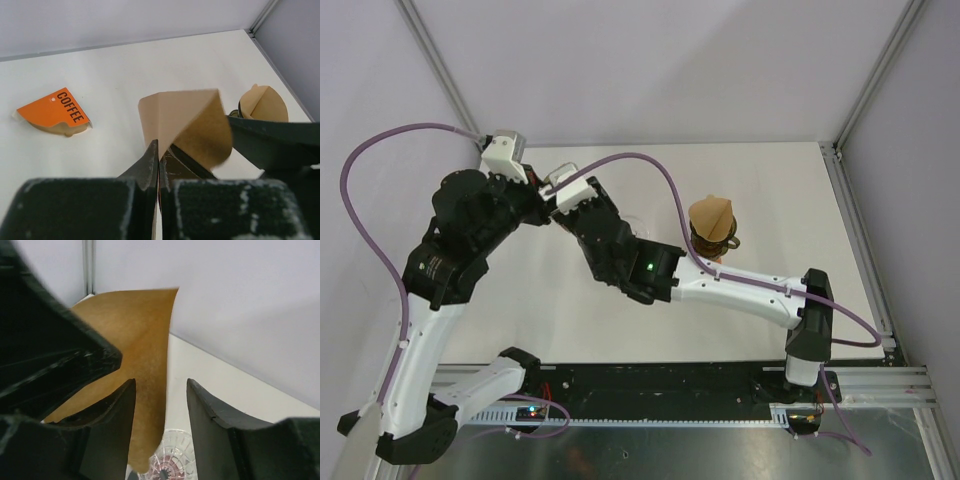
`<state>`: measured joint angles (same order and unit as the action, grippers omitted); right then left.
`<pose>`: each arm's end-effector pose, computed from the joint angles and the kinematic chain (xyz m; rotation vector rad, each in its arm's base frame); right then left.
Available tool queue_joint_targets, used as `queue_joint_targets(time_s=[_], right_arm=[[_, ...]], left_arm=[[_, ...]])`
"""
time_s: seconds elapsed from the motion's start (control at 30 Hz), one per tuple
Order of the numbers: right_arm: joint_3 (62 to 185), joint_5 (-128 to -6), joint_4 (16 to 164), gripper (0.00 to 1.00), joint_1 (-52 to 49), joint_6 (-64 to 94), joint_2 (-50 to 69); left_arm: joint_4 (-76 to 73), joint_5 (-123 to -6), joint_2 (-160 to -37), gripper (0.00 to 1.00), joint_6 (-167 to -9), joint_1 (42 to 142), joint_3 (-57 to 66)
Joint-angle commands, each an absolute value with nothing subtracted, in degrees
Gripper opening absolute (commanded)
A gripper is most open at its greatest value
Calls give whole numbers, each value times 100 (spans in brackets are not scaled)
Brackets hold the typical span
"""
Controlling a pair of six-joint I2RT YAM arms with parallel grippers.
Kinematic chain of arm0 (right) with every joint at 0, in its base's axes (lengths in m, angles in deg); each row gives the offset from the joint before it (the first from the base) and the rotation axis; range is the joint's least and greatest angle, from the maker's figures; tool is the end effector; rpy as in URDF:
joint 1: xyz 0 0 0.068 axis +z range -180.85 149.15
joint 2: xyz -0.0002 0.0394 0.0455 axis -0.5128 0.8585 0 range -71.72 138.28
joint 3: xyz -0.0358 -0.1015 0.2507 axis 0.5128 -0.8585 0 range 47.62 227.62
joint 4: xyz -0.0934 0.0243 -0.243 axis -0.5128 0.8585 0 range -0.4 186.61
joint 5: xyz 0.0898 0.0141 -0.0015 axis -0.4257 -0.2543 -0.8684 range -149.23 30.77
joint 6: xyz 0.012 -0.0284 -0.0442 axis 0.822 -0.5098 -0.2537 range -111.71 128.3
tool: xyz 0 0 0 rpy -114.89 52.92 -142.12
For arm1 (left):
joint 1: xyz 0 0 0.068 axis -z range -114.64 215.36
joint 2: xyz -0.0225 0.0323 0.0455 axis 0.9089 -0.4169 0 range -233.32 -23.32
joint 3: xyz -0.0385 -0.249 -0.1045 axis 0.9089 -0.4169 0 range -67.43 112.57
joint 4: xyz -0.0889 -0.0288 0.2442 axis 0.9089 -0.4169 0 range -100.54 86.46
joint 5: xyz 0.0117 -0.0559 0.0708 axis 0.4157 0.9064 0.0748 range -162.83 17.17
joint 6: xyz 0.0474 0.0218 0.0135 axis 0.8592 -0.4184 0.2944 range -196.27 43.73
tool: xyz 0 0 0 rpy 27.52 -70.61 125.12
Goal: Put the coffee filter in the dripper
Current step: Place the coffee filter in the coffee dripper.
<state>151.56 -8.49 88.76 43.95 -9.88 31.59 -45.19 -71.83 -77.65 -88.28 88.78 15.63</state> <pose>0.1371 0.3997 0.4357 -0.5457 1.4564 0.0968 0.1455 -0.0638 0.4739 0.1935 1.8093 -0.4561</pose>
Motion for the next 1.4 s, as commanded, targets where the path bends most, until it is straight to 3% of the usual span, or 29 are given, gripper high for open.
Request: queue_joint_targets(time_s=[0.0,0.17,0.27,0.43,0.47,0.57,0.7,0.83,0.97,1.1,1.27,1.37], right_arm=[[15383,-1434,9131,43,4119,-91,3162],[15274,-1126,9144,8,4033,-6,3072],[15018,-1037,9089,1,3948,10,2807],[14821,-1287,9382,0,3784,88,2506],[14806,-1329,9457,2,3773,94,2453],[14549,-1868,9377,27,3725,-19,2232],[14255,-3289,9110,49,3554,290,1990],[14017,-4053,8758,57,3415,683,1894],[13988,-3884,8609,57,3440,803,1990],[13851,-3389,8482,46,3473,1032,1990],[13637,-2729,8487,14,3547,1097,1733],[13540,-2553,8694,8,3514,1195,1482]], left_arm=[[-4268,-7353,-7723,0,-8694,8934,1794],[-4104,-7876,-7708,0,-8196,8939,1621],[-3943,-8312,-7670,0,-7772,8934,1427],[-3875,-8398,-7588,0,-7424,8932,1346],[-3868,-8403,-7575,0,-7376,8934,1362],[-3873,-8168,-7524,0,-7308,8934,1401],[-3874,-7347,-7482,0,-7419,8941,1320],[-3876,-7071,-7459,0,-7489,8936,1285],[-3881,-6975,-7452,0,-7658,8940,1378],[-3879,-7094,-7435,0,-7816,8936,1491],[-3885,-7479,-7403,0,-7678,8938,1350],[-3879,-7719,-7374,0,-7641,8940,1204]])
